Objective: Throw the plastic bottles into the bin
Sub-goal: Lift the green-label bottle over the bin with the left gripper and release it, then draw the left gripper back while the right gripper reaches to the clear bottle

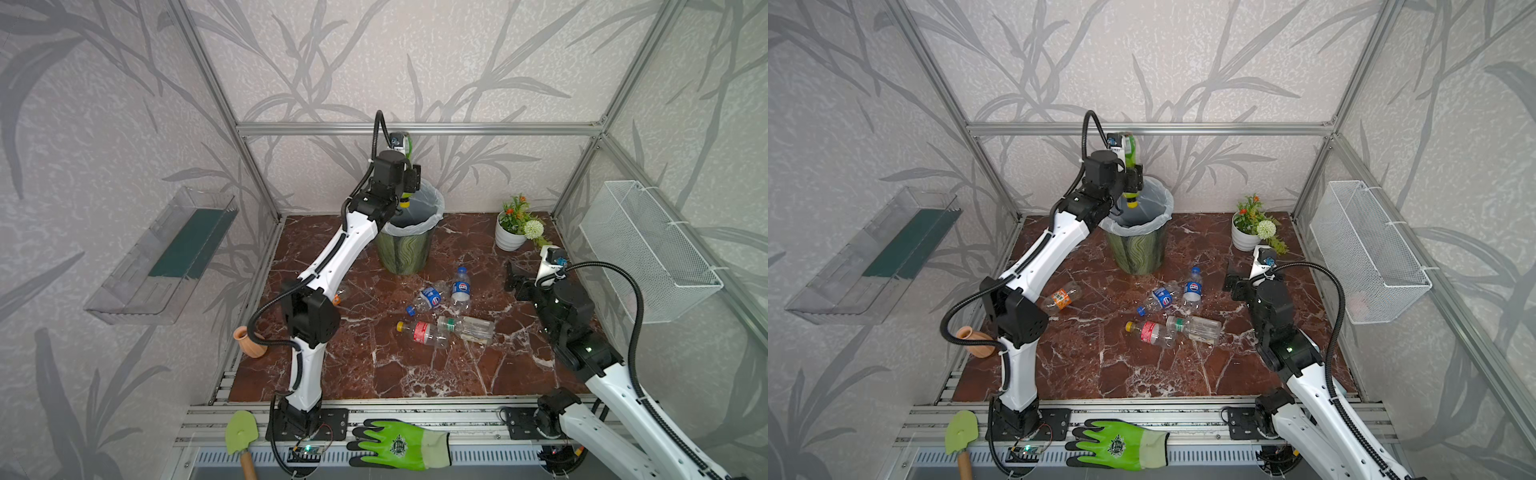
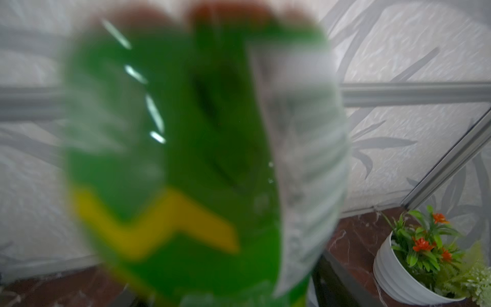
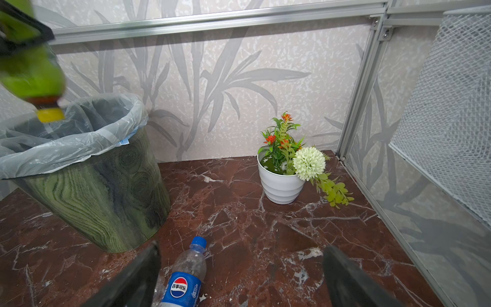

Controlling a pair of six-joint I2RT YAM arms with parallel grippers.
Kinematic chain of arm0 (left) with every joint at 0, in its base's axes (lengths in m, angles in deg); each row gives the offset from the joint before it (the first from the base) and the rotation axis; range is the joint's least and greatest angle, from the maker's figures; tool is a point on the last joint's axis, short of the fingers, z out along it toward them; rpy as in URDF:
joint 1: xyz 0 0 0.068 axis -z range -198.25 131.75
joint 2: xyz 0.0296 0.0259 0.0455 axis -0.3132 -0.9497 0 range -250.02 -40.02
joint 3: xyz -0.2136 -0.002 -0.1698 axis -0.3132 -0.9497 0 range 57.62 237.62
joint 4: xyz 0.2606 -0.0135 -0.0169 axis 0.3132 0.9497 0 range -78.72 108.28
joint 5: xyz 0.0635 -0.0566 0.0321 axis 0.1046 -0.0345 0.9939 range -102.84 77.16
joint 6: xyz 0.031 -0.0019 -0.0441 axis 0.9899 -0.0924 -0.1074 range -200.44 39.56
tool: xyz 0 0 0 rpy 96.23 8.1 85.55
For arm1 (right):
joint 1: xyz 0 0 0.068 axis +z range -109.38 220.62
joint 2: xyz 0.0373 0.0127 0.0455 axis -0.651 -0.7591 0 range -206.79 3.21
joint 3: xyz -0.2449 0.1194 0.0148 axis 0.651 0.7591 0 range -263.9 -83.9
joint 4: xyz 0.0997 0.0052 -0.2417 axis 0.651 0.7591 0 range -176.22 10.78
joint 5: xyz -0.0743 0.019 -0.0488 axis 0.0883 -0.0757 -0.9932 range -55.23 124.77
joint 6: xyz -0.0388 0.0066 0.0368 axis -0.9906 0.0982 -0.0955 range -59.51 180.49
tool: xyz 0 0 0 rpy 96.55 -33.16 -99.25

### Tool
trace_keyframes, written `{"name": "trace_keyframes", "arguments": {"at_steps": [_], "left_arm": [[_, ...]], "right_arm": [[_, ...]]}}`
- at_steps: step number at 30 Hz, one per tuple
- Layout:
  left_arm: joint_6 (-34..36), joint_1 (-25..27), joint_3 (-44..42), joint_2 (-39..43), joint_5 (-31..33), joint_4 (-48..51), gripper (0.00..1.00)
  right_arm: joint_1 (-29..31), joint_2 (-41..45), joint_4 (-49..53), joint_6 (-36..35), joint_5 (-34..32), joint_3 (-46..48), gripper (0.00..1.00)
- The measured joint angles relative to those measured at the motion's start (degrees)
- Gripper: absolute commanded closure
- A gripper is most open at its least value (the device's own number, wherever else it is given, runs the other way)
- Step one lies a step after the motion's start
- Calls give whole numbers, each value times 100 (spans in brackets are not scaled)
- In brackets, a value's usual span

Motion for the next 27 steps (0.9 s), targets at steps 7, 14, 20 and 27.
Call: {"name": "trace_keyframes", "arguments": {"at_steps": [7,14,20,27], "left_arm": [[66,63,-1849,1403,238,13,1],[131,101,-2868,3353,260,-1008,1],[-136,87,-4000,3917,610,-1316,1],[-608,52,-5464,4065,903,-1067,1]], "right_arm": [[0,221,376,-42,-138,0,5],[-26,31,442,13,-166,0,5],[-26,-448,791,278,-17,-131,5],[-26,-986,1475,520,750,-238,8]]}}
